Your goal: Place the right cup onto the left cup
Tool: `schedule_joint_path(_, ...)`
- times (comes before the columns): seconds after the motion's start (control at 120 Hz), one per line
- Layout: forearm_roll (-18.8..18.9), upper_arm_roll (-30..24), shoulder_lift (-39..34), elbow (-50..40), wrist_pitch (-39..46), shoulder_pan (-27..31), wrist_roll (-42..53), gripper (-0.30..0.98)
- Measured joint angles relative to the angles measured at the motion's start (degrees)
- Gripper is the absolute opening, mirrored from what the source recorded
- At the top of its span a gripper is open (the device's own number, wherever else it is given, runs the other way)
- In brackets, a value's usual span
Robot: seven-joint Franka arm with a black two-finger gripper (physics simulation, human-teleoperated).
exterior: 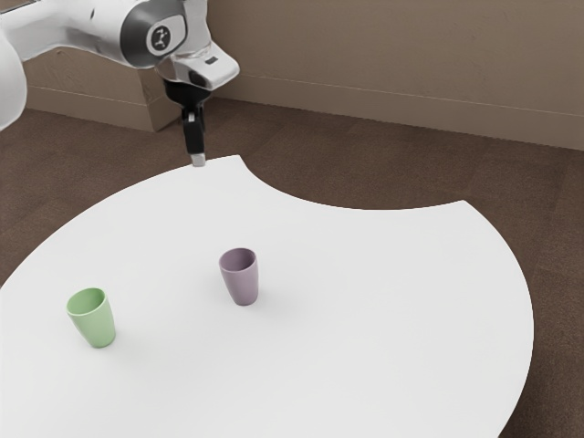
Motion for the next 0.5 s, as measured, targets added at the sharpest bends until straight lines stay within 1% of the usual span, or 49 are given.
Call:
schedule_joint_path(0.067,-1.2,0.0,0.0,-1.1,0.4,-0.2,0.1,0.69)
schedule_joint_path(0.192,-2.9,0.0,0.7,-6.1,3.4,-1.3,0.0,0.69)
schedule_joint_path(0.325,-3.5,0.1,3.8,-9.1,7.6,-3.6,-0.6,0.69)
schedule_joint_path(0.5,-3.7,0.1,8.5,-12.6,13.8,-3.3,-1.4,0.69)
